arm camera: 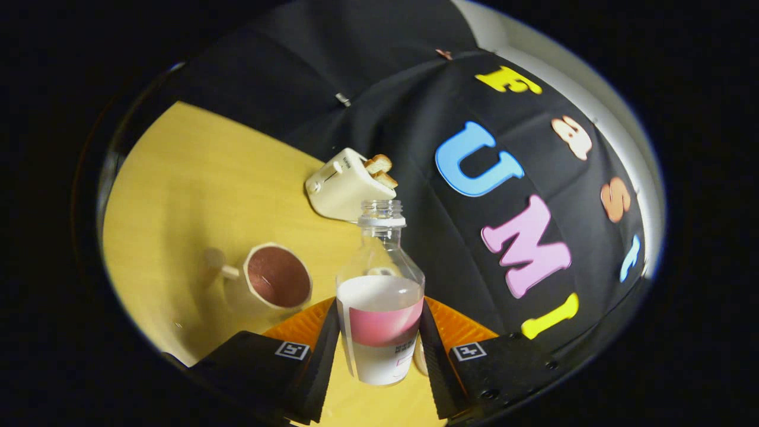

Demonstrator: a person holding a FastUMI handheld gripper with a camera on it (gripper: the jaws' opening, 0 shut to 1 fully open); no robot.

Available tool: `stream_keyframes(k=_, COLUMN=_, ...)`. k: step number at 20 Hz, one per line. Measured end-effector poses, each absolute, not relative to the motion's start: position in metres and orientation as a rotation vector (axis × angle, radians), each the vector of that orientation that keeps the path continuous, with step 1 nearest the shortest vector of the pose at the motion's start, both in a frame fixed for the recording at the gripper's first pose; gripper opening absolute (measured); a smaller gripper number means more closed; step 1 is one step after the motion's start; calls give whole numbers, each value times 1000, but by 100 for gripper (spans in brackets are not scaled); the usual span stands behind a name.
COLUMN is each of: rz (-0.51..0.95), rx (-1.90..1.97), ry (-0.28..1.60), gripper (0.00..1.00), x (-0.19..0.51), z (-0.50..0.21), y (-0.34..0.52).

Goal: Take the bottle from table, then pour the juice into the cup, finally place the bottle on the coaster

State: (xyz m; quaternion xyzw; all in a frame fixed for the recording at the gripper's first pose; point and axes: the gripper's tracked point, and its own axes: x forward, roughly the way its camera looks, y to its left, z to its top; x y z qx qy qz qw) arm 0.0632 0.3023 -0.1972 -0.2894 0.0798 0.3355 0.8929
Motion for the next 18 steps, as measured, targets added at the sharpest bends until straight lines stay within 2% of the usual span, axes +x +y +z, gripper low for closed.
stream_keyframes(k=4, rz=647, rx=-246, ry=215, gripper=72, x=71, z=-180, y=294)
stream_keyframes(k=7, rz=597, rx=-43, ry=183, gripper=73, x=82, z=-160, y=282)
stream_keyframes(k=12, rz=541, rx=113, ry=142, gripper=72, x=129, z=-147, y=265)
stream_keyframes(k=18, rz=424, rx=191, ry=166, gripper=73, x=189, z=-194, y=244)
